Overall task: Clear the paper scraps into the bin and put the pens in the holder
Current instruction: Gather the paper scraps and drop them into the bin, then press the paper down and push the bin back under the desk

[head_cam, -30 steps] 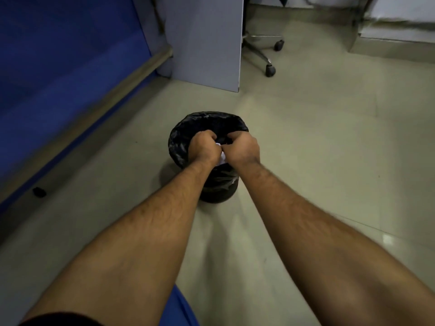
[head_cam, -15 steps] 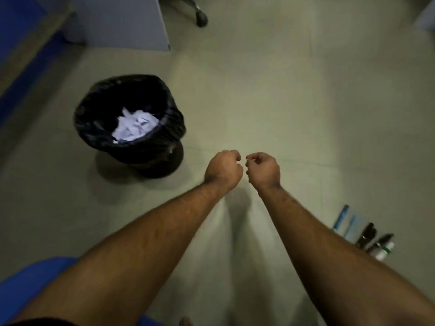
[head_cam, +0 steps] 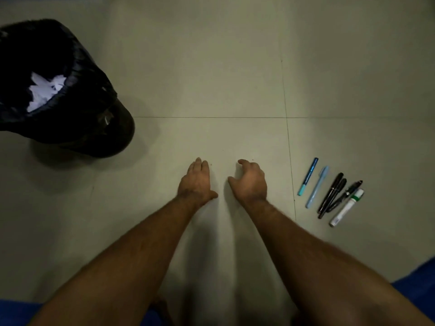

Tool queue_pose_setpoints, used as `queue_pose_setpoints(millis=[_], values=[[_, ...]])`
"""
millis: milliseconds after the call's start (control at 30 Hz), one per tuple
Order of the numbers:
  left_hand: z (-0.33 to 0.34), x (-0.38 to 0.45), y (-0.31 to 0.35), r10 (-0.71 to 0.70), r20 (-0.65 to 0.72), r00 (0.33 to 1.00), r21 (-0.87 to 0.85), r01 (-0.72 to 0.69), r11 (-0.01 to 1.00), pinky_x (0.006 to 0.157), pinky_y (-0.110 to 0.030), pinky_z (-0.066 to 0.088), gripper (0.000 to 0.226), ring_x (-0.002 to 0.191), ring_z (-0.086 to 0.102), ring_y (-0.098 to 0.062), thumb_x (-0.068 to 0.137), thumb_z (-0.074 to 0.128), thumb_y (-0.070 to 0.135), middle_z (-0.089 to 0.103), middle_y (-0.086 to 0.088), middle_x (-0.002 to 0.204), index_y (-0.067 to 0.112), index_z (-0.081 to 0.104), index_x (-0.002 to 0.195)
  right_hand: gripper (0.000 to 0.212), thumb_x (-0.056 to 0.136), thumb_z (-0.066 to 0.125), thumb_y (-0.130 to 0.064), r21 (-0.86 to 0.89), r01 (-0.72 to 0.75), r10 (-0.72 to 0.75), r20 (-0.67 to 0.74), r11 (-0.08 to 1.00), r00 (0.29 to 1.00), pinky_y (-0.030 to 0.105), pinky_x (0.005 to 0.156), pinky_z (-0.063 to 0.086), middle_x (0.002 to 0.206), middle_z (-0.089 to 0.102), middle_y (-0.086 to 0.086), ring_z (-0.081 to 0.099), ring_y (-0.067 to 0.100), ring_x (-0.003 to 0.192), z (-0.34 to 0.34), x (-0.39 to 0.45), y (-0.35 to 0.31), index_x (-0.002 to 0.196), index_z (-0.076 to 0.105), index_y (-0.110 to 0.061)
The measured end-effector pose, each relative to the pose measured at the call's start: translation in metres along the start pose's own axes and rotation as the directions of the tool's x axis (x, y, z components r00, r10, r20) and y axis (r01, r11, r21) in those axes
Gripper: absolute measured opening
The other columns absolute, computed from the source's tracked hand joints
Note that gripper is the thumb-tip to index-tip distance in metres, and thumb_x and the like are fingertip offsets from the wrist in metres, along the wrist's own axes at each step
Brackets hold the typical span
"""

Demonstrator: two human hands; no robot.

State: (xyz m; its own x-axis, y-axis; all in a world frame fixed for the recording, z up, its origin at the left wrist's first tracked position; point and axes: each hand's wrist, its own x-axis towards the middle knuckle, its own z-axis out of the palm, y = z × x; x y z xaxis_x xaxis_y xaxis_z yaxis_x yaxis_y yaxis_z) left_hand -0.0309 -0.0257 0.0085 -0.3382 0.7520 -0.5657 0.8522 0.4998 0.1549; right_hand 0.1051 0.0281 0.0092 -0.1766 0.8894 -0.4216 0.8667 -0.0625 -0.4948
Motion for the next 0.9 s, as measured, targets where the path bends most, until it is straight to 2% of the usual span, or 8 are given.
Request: queue_pose_setpoints(millis=[300, 400, 533, 600, 667, 733, 800, 900], values=[[-0.075, -0.01, -0.03, -0.192, -0.314, 0.93, -0.315, 0.089, 0.945, 0.087, -0.035, 0.052, 0.043, 0.11, 0.061, -0.027, 0.086, 0.065, 0.038, 0.065, -0.007, 0.122, 0.016, 0.059, 0.123, 0.039, 0.087, 0.066, -0.035, 0.264, 0.096, -0.122, 0.083, 0.96, 0.989, 0.03, 0.088, 0.052, 0.114, 0.069, 0.001, 0.066, 0.02, 0.101, 0.003, -0.013, -0.077, 0.124, 0.062, -0.022], [-0.118, -0.022, -0.053, -0.326, -0.391, 0.861, -0.47, 0.117, 0.875, 0.073, -0.03, 0.051, 0.031, 0.095, 0.065, -0.025, 0.083, 0.066, 0.039, 0.07, -0.004, 0.102, 0.02, 0.063, 0.108, 0.034, 0.087, 0.067, -0.035, 0.386, 0.161, -0.198, 0.057, 0.908, 0.979, 0.03, 0.085, 0.053, 0.101, 0.071, -0.003, 0.067, 0.016, 0.092, -0.001, -0.02, -0.127, 0.119, 0.065, -0.023], [-0.161, -0.039, -0.09, -0.386, -0.426, 0.818, -0.506, 0.139, 0.851, 0.077, -0.032, 0.054, 0.027, 0.094, 0.065, -0.028, 0.08, 0.065, 0.04, 0.071, -0.005, 0.099, 0.02, 0.064, 0.1, 0.031, 0.088, 0.064, -0.028, 0.485, 0.234, -0.28, 0.024, 0.843, 0.96, 0.028, 0.086, 0.051, 0.094, 0.067, -0.009, 0.062, 0.012, 0.088, -0.005, -0.027, -0.196, 0.119, 0.065, -0.022], [-0.18, -0.051, -0.113, -0.5, -0.491, 0.713, -0.605, 0.134, 0.785, 0.073, -0.027, 0.049, 0.021, 0.09, 0.064, -0.027, 0.081, 0.065, 0.038, 0.071, -0.005, 0.094, 0.018, 0.065, 0.088, 0.03, 0.089, 0.063, -0.028, 0.535, 0.247, -0.296, 0.007, 0.808, 0.955, 0.031, 0.089, 0.052, 0.092, 0.066, -0.008, 0.063, 0.014, 0.09, 0.0, -0.03, -0.231, 0.119, 0.065, -0.021], [-0.193, -0.057, -0.138, -0.673, -0.441, 0.593, -0.791, 0.097, 0.604, 0.069, -0.025, 0.045, 0.024, 0.082, 0.064, -0.026, 0.08, 0.066, 0.039, 0.071, -0.006, 0.083, 0.015, 0.066, 0.077, 0.039, 0.086, 0.066, -0.041, 0.598, 0.247, -0.297, -0.016, 0.762, 0.955, 0.036, 0.089, 0.054, 0.095, 0.069, -0.004, 0.067, 0.019, 0.092, 0.006, -0.031, -0.261, 0.12, 0.062, -0.023], [-0.207, -0.059, -0.164, -0.808, -0.251, 0.532, -0.962, -0.042, 0.271, 0.069, -0.033, 0.055, 0.046, 0.079, 0.069, -0.031, 0.07, 0.064, 0.053, 0.072, -0.012, 0.079, 0.007, 0.07, 0.076, 0.057, 0.077, 0.064, -0.059, 0.657, 0.241, -0.293, -0.032, 0.714, 0.955, 0.043, 0.085, 0.057, 0.094, 0.071, -0.001, 0.069, 0.021, 0.09, 0.014, -0.031, -0.292, 0.124, 0.057, -0.027], [-0.213, -0.058, -0.191, -0.829, 0.008, 0.559, -0.987, -0.126, -0.095, 0.058, -0.04, 0.06, 0.07, 0.077, 0.071, -0.035, 0.059, 0.058, 0.067, 0.072, -0.016, 0.088, 0.007, 0.071, 0.093, 0.066, 0.071, 0.062, -0.065, 0.659, 0.255, -0.327, -0.015, 0.708, 0.945, 0.044, 0.086, 0.057, 0.094, 0.072, 0.001, 0.07, 0.022, 0.091, 0.022, -0.029, -0.32, 0.126, 0.055, -0.029], [-0.217, -0.062, -0.212, -0.746, 0.15, 0.649, -0.938, -0.145, -0.314, 0.046, -0.029, 0.049, 0.058, 0.067, 0.065, -0.027, 0.081, 0.06, 0.053, 0.066, -0.014, 0.096, 0.007, 0.062, 0.116, 0.078, 0.065, 0.067, -0.061, 0.652, 0.245, -0.336, 0.015, 0.717, 0.942, 0.044, 0.093, 0.055, 0.119, 0.07, 0.002, 0.067, 0.026, 0.108, 0.033, -0.021, -0.35, 0.134, 0.051, -0.028]])
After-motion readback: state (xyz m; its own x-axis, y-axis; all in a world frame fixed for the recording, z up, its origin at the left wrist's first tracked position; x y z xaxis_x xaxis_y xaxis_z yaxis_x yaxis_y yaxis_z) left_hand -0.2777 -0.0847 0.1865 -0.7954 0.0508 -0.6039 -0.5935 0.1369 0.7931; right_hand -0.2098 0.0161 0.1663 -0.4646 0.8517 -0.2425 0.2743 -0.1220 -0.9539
